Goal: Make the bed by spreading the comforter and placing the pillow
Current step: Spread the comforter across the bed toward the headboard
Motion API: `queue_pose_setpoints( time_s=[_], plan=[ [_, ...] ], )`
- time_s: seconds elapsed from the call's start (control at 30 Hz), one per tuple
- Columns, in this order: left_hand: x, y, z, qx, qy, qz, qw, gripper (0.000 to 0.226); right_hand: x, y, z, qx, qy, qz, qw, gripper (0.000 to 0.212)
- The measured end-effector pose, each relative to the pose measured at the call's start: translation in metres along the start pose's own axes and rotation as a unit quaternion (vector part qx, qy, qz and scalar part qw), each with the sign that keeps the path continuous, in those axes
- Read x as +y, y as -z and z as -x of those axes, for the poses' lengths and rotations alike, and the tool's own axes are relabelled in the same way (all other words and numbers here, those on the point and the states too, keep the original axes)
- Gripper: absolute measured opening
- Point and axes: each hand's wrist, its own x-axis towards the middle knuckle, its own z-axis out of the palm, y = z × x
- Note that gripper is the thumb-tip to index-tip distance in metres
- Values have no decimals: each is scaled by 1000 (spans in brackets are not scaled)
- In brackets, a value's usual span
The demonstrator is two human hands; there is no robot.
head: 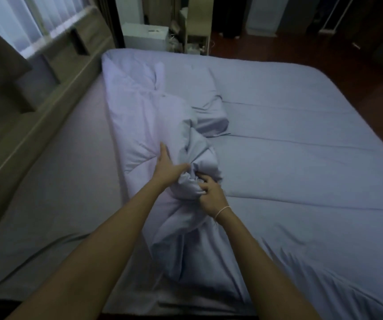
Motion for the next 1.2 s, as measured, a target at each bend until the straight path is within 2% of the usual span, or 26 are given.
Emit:
queue_pose_setpoints(
  time_s=[0.07,0.13,0.23,0.27,0.33,0.43,0.6,0.7,0.8,0.93,0.97,1.07,1.13,1.2],
  plan=[
    [-17,15,0,-8,10,-69,997,89,0,-10,8,-45,1,19,999,54],
    [-43,36,1,6,4,-101,995,73,4,-16,15,-76,-27,-8,997,49],
    [-83,82,12,38,41,-117,992,63,10,-27,16,-32,-72,-61,995,43],
    [-95,98,19,49,47,-119,991,60,14,-31,13,-7,-70,-46,996,42],
    [-122,135,38,83,53,-116,988,53,11,-43,6,-8,-61,4,998,46],
    [-162,192,65,159,98,-100,977,45,-4,-71,-5,-69,-65,27,995,55],
    [-235,269,119,255,212,-29,943,39,-28,-135,-16,-150,13,62,987,58],
    [-287,291,145,311,280,31,908,36,-36,-169,-16,-205,28,69,976,60],
    [-284,291,169,357,301,18,884,35,-36,-195,-13,-278,35,86,956,60],
    [-267,280,191,372,288,18,882,40,-39,-218,-8,-365,39,92,926,58],
    [-265,276,195,374,286,22,882,42,-40,-225,-7,-358,60,116,925,59],
    [-265,267,203,385,283,47,877,46,-40,-242,-8,-247,115,216,938,78],
    [-270,263,204,394,276,56,875,46,-37,-248,-12,-217,61,279,934,98],
    [-281,262,207,387,278,57,877,47,-33,-257,-17,-261,-13,286,922,101]
  ],
)
